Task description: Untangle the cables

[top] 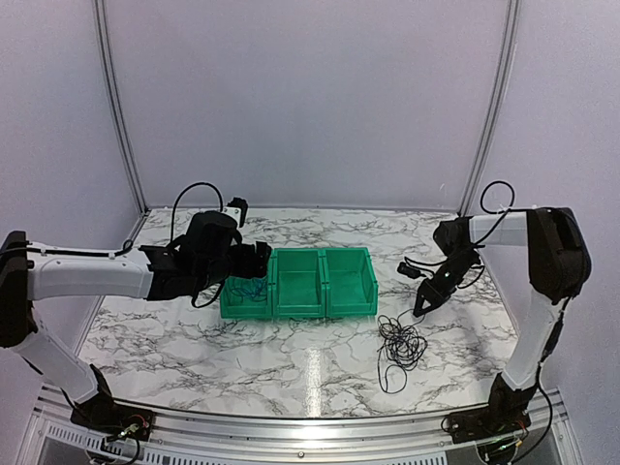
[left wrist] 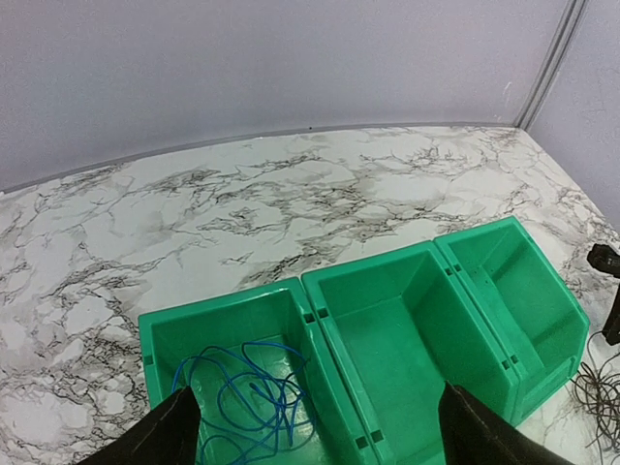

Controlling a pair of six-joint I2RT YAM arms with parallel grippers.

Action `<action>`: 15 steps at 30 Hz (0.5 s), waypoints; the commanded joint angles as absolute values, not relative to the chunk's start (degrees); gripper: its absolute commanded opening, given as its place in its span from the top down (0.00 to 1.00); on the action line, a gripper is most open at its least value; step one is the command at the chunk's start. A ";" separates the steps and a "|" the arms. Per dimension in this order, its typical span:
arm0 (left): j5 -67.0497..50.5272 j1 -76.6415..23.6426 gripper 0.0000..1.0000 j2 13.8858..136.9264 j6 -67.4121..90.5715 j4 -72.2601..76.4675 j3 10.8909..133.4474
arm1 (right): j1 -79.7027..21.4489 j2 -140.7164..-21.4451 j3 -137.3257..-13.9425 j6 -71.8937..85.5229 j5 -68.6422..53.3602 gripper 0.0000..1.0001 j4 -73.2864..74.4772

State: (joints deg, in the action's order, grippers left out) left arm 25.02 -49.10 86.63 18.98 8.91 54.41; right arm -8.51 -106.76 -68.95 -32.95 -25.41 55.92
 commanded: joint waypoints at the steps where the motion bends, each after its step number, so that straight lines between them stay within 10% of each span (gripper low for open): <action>1: 21.20 -49.56 0.12 87.46 19.34 11.84 55.85 | -8.08 -105.95 -72.16 -32.55 -30.70 0.94 59.15; 15: 11.72 -61.59 0.16 98.55 13.95 21.28 64.59 | -13.95 -84.55 -74.84 -33.47 -35.56 1.00 60.17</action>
State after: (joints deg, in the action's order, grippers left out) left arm 15.11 -58.65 95.13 14.76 15.11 60.60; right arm -10.68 -88.99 -73.17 -33.17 -33.58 59.20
